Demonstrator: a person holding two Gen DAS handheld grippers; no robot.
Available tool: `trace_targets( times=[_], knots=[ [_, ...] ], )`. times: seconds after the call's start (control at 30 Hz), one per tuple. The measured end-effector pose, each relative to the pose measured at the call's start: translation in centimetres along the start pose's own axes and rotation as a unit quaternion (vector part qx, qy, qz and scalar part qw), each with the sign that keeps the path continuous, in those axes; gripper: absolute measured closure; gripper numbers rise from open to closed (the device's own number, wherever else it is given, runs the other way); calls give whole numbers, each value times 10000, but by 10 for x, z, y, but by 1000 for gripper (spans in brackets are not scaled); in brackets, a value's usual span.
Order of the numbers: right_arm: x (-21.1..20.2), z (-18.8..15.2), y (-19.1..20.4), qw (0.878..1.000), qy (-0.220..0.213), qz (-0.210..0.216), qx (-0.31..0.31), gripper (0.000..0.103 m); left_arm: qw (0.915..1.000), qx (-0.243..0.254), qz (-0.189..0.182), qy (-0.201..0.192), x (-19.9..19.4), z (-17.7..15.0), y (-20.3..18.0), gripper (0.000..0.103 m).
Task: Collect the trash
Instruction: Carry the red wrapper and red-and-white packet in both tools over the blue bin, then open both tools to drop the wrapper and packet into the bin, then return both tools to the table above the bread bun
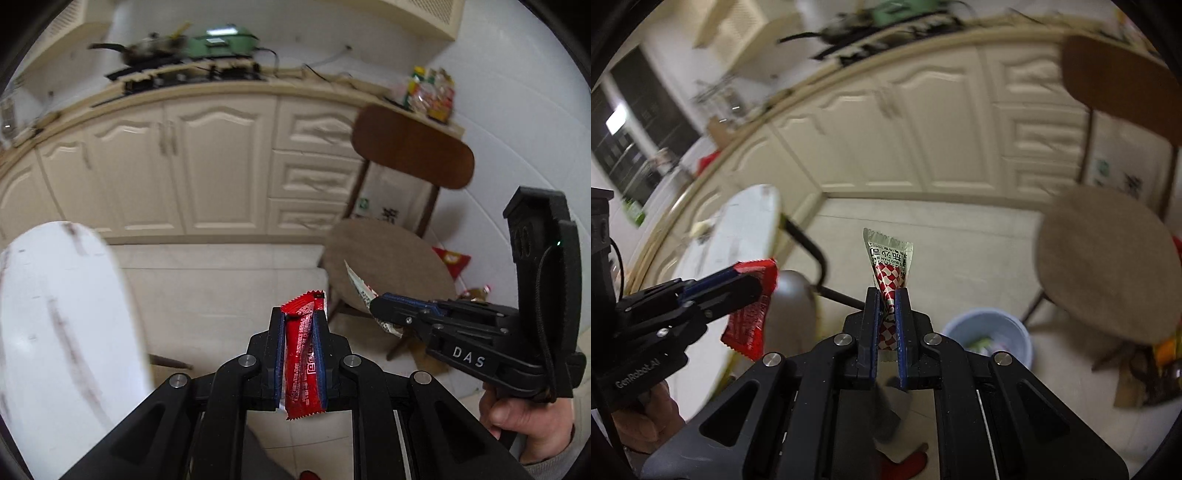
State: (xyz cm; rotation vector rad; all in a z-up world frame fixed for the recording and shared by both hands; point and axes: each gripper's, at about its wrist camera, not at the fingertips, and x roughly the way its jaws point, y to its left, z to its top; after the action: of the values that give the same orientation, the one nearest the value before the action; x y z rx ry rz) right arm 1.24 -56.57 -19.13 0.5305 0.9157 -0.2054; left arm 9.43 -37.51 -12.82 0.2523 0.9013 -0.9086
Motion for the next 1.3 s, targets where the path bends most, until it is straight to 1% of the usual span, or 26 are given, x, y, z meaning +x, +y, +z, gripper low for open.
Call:
trace_targets(
  times=[0.07,0.23,0.37,0.53,0.57,0.6,0.63,0.67,0.7,0.73,0.77,0.8,0.87,0.93,0.97,1.07,1.13,1.3],
  knots=[
    [7,-5,-28,9996,95,-171,223,95,9999,45,-37,128,24,9,-3,92],
    [29,-17,-83,9969,346,-334,624,95,9985,178,-132,495,89,29,-7,92],
    [56,-26,-114,9932,607,-406,905,95,9958,271,-165,862,147,50,-15,92],
    [91,-39,-150,9862,936,-522,1265,94,9896,279,-112,1406,225,64,-16,91],
    [95,-42,-155,9849,984,-545,1313,93,9873,280,-85,1562,241,65,-15,89],
    [102,-44,-161,9830,1052,-564,1393,91,9849,289,-82,1707,256,66,-15,87],
    [107,-47,-166,9811,1101,-597,1474,90,9833,318,-46,1793,267,68,-16,83],
    [111,-48,-170,9798,1120,-621,1533,89,9815,373,22,1877,280,70,-18,72],
    [114,-51,-173,9787,1139,-632,1586,83,9793,429,86,1976,292,71,-18,66],
    [118,-52,-177,9774,1166,-642,1643,70,9783,454,120,2018,296,69,-20,52],
    [121,-55,-180,9761,1185,-657,1699,63,9779,474,199,2027,303,70,-19,44],
    [123,-56,-182,9754,1188,-672,1732,52,9781,468,261,2013,305,70,-16,43],
    [126,-59,-186,9731,1183,-748,1832,40,9772,409,310,2061,315,75,-16,40],
    [125,-62,-190,9694,1132,-936,1969,6,9772,336,398,2057,317,80,-11,39],
    [124,-62,-191,9675,1115,-1019,2027,0,9776,342,486,2018,314,82,-9,38],
    [124,-64,-194,9616,1230,-1178,2153,0,9780,460,811,1864,302,81,-10,34],
    [121,-62,-191,9600,1260,-1281,2146,0,9778,505,1013,1766,297,82,-13,33],
    [113,-52,-173,9638,1184,-1240,2043,0,9800,444,1134,1573,273,79,-18,32]
  ],
)
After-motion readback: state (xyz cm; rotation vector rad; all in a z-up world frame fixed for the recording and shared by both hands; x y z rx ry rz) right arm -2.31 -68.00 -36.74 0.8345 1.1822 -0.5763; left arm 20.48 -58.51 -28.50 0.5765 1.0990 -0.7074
